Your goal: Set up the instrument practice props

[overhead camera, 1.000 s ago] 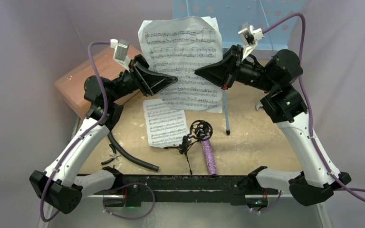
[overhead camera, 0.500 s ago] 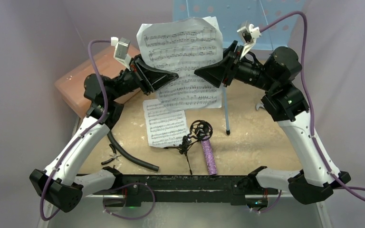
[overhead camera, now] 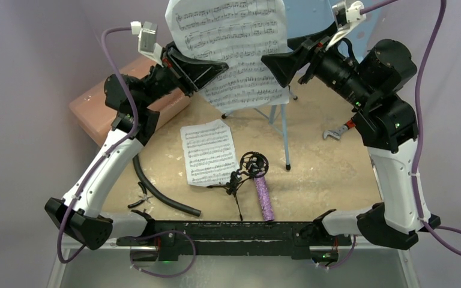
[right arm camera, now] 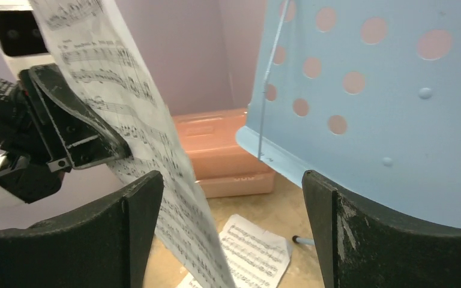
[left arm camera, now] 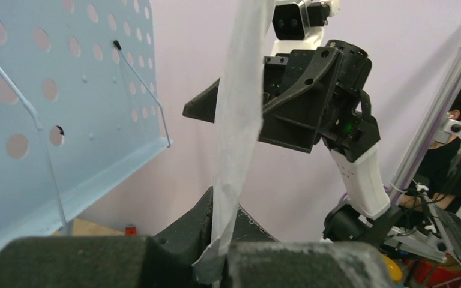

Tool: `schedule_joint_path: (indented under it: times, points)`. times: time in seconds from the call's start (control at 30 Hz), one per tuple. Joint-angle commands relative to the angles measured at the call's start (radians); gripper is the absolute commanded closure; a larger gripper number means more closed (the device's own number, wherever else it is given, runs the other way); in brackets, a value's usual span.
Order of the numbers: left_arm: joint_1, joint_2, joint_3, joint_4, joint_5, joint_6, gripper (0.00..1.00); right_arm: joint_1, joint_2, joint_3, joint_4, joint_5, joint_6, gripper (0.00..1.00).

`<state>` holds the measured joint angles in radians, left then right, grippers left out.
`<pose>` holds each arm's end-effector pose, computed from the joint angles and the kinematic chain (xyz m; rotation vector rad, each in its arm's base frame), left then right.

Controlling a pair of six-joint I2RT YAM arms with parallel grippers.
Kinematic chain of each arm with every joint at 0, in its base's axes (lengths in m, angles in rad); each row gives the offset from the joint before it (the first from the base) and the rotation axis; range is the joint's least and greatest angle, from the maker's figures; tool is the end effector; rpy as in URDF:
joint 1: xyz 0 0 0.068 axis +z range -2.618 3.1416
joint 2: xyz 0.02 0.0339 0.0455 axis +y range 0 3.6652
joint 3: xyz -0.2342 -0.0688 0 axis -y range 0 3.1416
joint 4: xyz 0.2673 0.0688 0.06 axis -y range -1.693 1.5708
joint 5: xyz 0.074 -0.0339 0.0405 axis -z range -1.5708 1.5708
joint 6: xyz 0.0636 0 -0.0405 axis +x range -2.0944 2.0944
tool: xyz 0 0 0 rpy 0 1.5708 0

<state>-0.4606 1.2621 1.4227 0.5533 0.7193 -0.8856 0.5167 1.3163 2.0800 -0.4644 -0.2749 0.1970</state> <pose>0.2458 -0.1688 0.5184 0.5410 1.0487 -1.5113 0.2017 0.1345 0.6082 -0.4478 1.2455 0.7844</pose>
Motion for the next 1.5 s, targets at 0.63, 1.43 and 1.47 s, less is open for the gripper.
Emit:
schedule_joint_path:
  times: [0.63,1.43,1.47]
  points:
    - [-0.004,0.163,0.403,-0.263,-0.269,0.193,1.00,-0.449,0.091,0.237,-0.075,-0.234,0.168,0.14]
    - [-0.108,0.354,0.639,-0.237,-0.380,0.141,1.00,-0.451,0.216,0.363,-0.170,0.129,0.015,0.52]
    - [-0.109,0.355,0.640,-0.231,-0.385,0.137,1.00,-0.451,0.219,0.360,-0.167,0.125,0.015,0.53]
